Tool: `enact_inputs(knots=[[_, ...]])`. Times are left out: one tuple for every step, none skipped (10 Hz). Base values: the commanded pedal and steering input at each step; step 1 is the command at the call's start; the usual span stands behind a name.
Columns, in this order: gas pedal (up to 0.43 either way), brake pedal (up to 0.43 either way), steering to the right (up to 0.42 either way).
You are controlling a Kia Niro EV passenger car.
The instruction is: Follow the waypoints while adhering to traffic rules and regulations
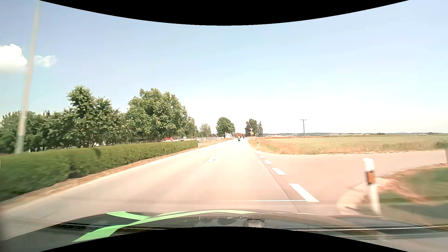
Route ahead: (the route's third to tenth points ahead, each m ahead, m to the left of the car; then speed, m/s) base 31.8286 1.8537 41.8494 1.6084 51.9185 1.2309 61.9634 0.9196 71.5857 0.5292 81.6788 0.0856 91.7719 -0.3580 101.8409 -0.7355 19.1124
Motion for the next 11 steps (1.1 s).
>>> enact_inputs(knots=[[0.067, 0.0, 0.001], [0.067, 0.0, 0.001], [0.067, 0.0, 0.002], [0.039, 0.0, 0.002], [0.0, 0.0, 0.002], [0.0, 0.0, 0.002], [0.0, 0.0, 0.002], [0.0, 0.0, 0.002], [0.0, 0.0, 0.002], [0.0, 0.0, 0.002], [0.0, 0.0, 0.002]])
